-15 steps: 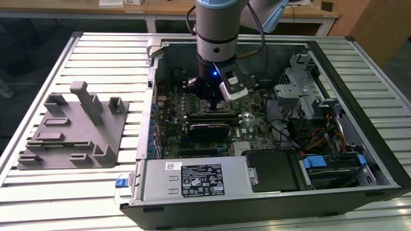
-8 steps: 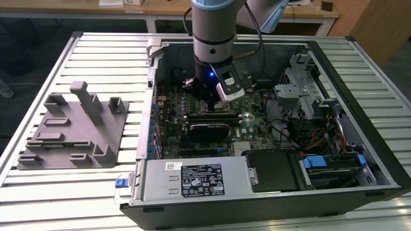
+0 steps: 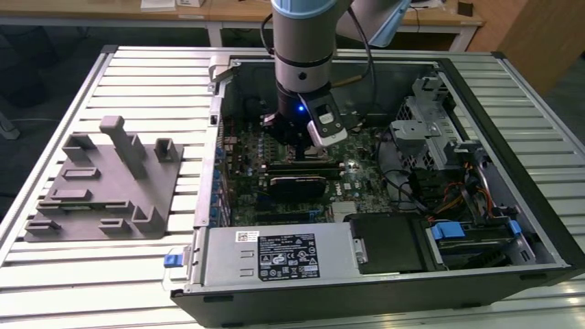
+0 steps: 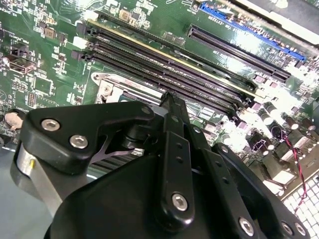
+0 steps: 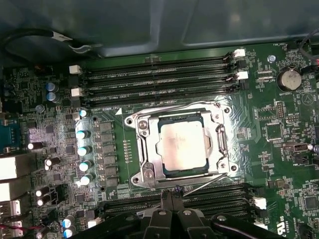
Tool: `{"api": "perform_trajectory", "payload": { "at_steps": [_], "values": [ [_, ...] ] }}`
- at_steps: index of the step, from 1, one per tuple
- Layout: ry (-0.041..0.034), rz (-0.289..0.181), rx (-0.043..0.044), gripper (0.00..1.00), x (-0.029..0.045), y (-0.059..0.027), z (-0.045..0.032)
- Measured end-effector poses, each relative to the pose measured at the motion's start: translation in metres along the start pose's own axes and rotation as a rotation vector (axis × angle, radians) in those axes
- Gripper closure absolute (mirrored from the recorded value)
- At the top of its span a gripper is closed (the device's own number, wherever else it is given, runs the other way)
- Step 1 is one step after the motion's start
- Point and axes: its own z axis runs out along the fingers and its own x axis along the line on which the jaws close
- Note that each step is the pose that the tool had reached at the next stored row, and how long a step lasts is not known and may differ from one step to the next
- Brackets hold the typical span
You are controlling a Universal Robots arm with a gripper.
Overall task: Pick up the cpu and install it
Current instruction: 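Install the second cpu locking lever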
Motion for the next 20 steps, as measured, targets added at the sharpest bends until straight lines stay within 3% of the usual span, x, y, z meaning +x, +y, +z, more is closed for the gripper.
{"api": "perform_trajectory", "payload": {
  "at_steps": [20],
  "values": [
    [0.0002, -0.007, -0.0004, 0.89, 0.0064, -0.0015, 0.0019]
  ]
}}
